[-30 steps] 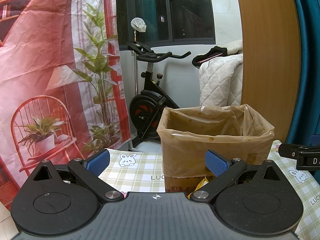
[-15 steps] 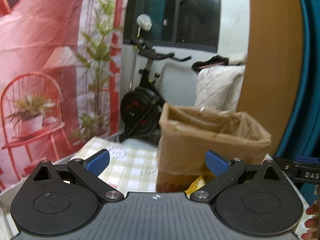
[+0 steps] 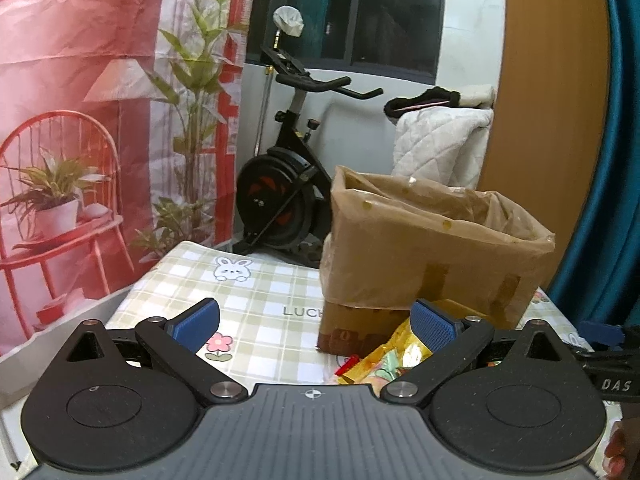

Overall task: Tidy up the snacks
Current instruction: 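Lower the open left gripper onto the green vegetable-cracker bag in the pile, then close the left gripper on the green vegetable-cracker bag, then lift the green bag over the box and open the left gripper inside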

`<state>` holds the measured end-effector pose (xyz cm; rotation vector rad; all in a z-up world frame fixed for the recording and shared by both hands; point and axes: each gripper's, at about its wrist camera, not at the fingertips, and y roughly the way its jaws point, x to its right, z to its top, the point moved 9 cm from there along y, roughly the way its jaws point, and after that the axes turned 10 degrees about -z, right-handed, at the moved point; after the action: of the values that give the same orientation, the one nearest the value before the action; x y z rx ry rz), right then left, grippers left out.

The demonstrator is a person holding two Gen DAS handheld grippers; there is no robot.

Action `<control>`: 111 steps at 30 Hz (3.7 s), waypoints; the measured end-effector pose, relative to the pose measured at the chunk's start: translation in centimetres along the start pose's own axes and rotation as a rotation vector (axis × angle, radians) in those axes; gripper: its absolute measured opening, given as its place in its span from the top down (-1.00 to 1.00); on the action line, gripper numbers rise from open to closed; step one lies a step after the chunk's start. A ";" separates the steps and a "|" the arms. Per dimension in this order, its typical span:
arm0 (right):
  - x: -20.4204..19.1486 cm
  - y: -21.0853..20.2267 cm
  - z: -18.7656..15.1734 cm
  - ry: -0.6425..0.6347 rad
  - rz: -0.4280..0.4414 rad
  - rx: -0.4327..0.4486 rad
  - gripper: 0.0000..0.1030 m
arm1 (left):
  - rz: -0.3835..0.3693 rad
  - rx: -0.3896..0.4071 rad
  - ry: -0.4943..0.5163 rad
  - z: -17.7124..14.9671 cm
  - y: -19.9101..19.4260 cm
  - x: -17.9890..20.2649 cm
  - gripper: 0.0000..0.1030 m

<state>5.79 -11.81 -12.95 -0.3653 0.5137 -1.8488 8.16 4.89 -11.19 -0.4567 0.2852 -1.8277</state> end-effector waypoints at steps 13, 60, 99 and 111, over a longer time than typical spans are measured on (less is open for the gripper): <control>-1.6 0.5 -3.0 -0.153 0.050 -0.064 -0.90 | -0.091 -0.077 -0.002 -2.5 2.0 1.1 -0.80; -12.6 1.4 -8.1 -0.415 0.222 -0.311 -0.13 | -0.371 -0.258 -0.270 -11.1 5.2 -4.9 -0.62; -14.9 -0.4 -1.3 -0.417 0.390 -0.090 0.37 | -0.315 -0.112 -0.237 -1.9 4.6 -4.4 -0.58; -8.3 1.1 11.9 -0.278 0.325 0.140 0.37 | -0.358 -0.038 0.049 11.6 9.0 3.1 -0.59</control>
<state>15.16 -6.26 -3.29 -0.4105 0.2350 -1.4811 20.23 -0.36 -4.09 -0.5147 0.2847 -2.1873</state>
